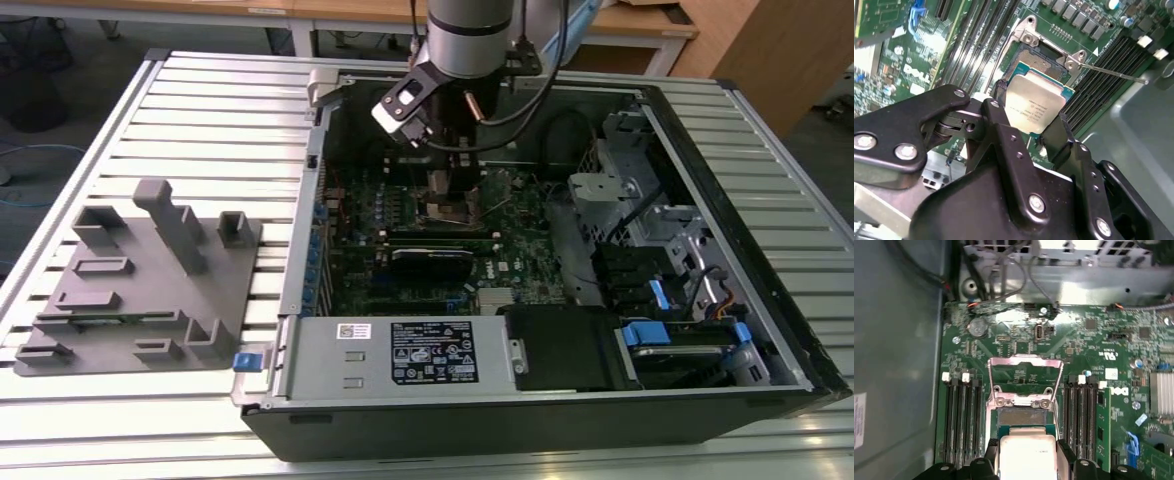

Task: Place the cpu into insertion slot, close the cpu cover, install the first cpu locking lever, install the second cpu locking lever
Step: 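Place the cpu into insertion slot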

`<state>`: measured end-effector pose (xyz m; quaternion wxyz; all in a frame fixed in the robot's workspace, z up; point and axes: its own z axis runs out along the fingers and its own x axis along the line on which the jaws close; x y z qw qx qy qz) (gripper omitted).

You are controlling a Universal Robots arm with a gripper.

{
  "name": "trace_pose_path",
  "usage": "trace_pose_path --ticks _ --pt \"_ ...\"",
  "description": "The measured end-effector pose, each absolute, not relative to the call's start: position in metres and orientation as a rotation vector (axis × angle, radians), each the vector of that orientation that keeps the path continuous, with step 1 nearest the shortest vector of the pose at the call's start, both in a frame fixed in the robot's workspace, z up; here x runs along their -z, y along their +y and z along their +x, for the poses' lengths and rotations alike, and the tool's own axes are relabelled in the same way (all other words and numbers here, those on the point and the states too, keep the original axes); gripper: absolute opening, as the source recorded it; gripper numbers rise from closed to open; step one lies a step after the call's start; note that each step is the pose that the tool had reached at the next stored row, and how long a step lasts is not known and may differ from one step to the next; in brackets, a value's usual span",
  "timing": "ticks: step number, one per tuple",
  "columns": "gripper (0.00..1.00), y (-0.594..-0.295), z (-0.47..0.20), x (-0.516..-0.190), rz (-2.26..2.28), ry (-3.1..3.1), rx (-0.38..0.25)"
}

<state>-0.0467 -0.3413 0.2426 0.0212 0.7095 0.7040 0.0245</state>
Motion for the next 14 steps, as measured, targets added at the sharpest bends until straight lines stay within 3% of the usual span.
trace_pose_path --ticks 14 --pt "0.54 -0.341 -0.053 -0.228 2.169 2.151 -0.137"
